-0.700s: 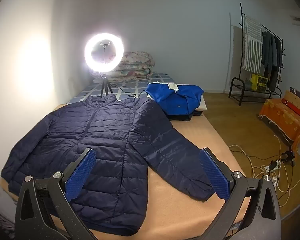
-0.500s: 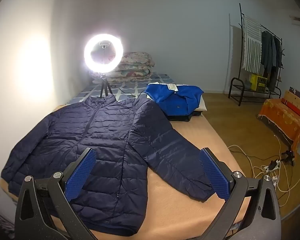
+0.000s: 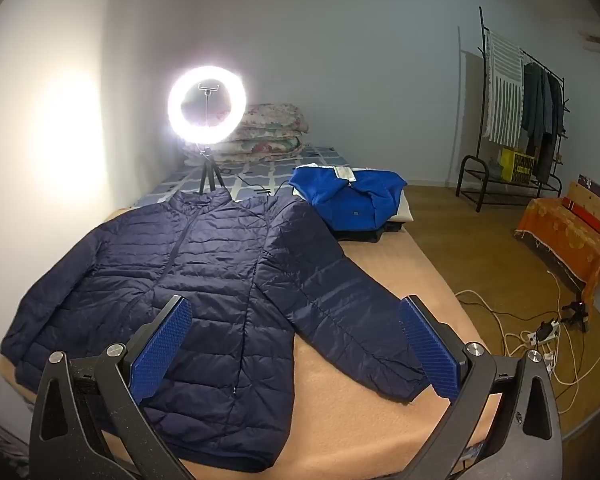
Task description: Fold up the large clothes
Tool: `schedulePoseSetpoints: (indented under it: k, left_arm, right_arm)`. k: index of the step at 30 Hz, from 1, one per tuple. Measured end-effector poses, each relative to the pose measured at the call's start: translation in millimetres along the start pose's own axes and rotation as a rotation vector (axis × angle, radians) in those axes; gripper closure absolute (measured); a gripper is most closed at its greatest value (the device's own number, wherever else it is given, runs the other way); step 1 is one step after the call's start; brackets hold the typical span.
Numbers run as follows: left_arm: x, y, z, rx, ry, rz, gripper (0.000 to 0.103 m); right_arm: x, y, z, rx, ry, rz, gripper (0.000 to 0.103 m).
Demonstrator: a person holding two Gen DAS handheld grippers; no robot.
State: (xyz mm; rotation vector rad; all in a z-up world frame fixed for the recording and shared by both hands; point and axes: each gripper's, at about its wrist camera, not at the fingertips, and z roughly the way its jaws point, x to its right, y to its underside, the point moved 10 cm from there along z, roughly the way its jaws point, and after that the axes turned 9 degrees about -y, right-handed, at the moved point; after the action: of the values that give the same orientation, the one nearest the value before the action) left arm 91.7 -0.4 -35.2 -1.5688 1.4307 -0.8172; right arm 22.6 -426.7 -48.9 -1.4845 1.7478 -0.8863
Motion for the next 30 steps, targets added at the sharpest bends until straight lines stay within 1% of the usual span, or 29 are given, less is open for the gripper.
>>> schedulePoseSetpoints:
  k: [30]
  left_arm:
    - [1.1,2.8,3.0,0.002,-0.006,-0.004,0.000]
  right_arm:
    - [-0.6,0.8,1.1,-0.003,0.001,-0.003,0.001]
